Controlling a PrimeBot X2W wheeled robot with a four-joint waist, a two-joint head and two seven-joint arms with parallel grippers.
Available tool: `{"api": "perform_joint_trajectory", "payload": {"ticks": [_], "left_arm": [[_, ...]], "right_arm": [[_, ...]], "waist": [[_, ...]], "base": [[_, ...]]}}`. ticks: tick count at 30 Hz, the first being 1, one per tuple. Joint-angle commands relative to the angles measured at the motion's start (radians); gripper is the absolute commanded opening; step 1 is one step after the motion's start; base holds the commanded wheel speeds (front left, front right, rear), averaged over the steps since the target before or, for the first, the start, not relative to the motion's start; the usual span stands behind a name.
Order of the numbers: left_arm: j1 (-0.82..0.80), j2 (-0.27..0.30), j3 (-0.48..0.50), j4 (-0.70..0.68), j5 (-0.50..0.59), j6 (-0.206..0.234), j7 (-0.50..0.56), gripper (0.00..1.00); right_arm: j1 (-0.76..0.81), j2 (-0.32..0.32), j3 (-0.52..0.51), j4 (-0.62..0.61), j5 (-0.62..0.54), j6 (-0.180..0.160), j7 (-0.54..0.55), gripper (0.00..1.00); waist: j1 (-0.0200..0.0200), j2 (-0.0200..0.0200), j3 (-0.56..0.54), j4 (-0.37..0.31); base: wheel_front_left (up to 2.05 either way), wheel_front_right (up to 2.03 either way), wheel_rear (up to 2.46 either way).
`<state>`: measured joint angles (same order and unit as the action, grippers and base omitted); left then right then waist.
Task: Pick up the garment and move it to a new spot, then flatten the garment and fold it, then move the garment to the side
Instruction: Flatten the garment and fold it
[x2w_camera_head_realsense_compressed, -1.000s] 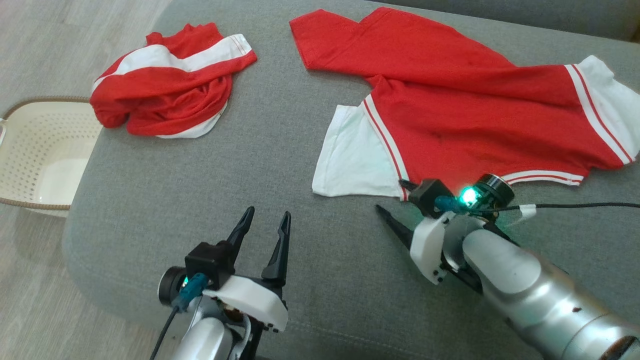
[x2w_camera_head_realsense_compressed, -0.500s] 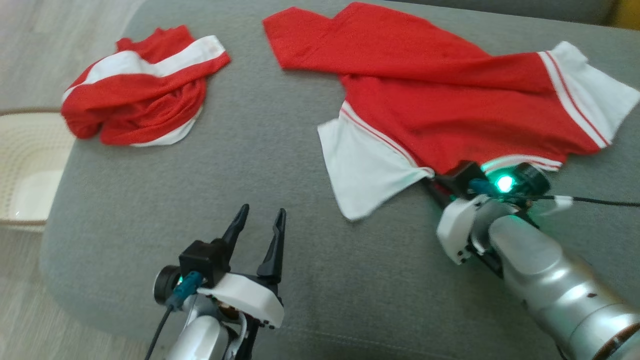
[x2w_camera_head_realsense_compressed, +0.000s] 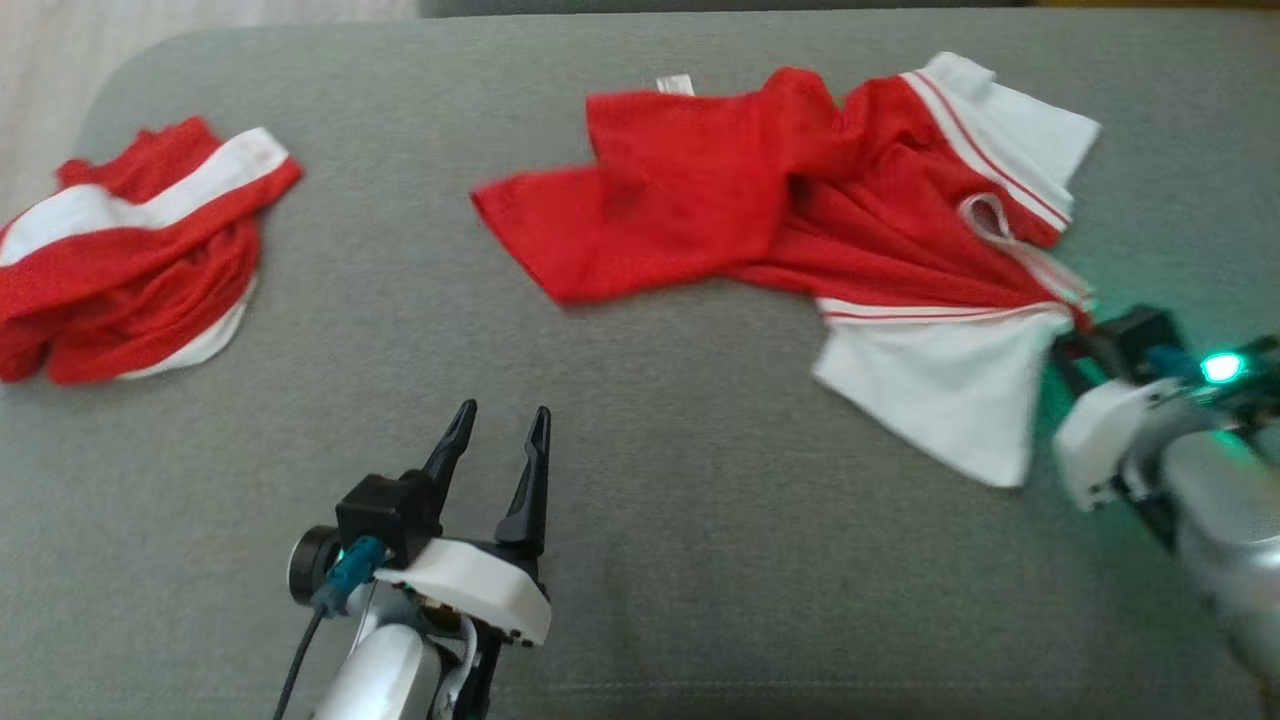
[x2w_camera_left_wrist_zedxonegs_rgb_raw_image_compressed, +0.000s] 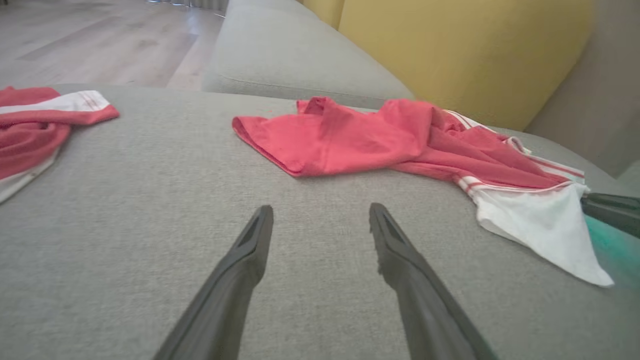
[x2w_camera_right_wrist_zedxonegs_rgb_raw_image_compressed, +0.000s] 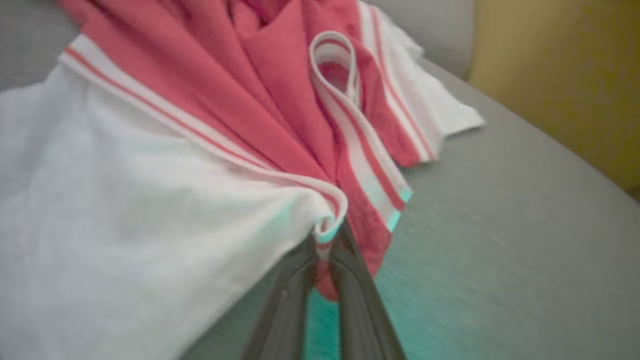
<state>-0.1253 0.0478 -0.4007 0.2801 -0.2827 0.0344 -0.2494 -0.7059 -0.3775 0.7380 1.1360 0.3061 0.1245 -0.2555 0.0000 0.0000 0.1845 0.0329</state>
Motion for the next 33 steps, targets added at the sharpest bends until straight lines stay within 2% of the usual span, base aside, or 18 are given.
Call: {"api": "perform_joint_trajectory", "payload": {"ticks": [1,3,5,6,7,12,15,17,21,27,33], "left_arm": [[-0.034,0.002,0.039,-0.029,0.009,-0.001,-0.012,1.00],[-0.039,0.002,0.045,-0.028,0.011,-0.003,-0.012,1.00],[-0.041,0.002,0.048,-0.027,0.014,-0.005,-0.012,1.00],[-0.042,0.002,0.049,-0.027,0.015,-0.006,-0.012,1.00],[-0.042,0.002,0.049,-0.027,0.015,-0.006,-0.012,1.00],[-0.057,0.002,0.041,-0.026,0.019,-0.012,-0.012,1.00],[-0.067,0.002,0.038,-0.027,0.020,-0.014,-0.012,1.00],[-0.074,0.002,0.037,-0.026,0.022,-0.014,-0.012,1.00],[-0.104,0.002,0.025,-0.012,0.030,-0.024,-0.012,1.00],[-0.185,0.002,-0.008,0.035,0.032,-0.053,-0.012,1.00],[-0.273,0.002,-0.040,0.150,0.029,-0.088,-0.012,1.00]], "right_arm": [[0.011,-0.034,-0.007,-0.017,-0.004,0.006,-0.006,0.00],[0.015,-0.087,-0.059,-0.028,-0.016,0.006,-0.006,0.00],[0.022,-0.104,-0.098,-0.040,-0.015,0.006,-0.006,0.00],[0.026,-0.108,-0.118,-0.047,-0.017,0.006,-0.006,0.36],[0.030,-0.109,-0.140,-0.051,-0.017,0.006,-0.006,1.00],[0.058,-0.113,-0.279,-0.098,-0.025,0.006,-0.006,1.00],[0.095,-0.096,-0.403,-0.193,-0.024,0.006,-0.006,1.00],[0.135,-0.063,-0.478,-0.286,-0.037,0.006,-0.006,1.00],[0.222,0.044,-0.585,-0.473,-0.060,0.006,-0.006,1.00],[0.301,0.183,-0.593,-0.625,-0.078,0.006,-0.006,1.00],[0.318,0.246,-0.568,-0.656,-0.081,0.006,-0.006,1.00]], "waist": [[0.0000,0.0000,0.001,-0.031],[0.0000,0.0000,0.003,-0.057],[0.0000,0.0000,0.005,-0.072],[0.0000,0.0000,0.006,-0.079],[0.0000,0.0000,0.007,-0.085],[0.0000,0.0000,0.010,-0.107],[0.0000,0.0000,0.011,-0.120],[0.0000,0.0000,0.012,-0.130],[0.0000,0.0000,0.021,-0.147],[0.0000,0.0000,0.049,-0.171],[0.0000,0.0000,0.092,-0.216]], "base": [[0.00,0.00,0.00],[0.00,0.00,0.00],[0.00,0.00,0.00],[0.00,0.00,0.00],[0.00,0.00,0.00],[0.00,0.00,0.00],[0.00,0.00,0.00],[0.00,0.00,0.00],[0.00,0.00,0.00],[0.00,0.00,0.00],[0.00,0.00,0.00]]}}
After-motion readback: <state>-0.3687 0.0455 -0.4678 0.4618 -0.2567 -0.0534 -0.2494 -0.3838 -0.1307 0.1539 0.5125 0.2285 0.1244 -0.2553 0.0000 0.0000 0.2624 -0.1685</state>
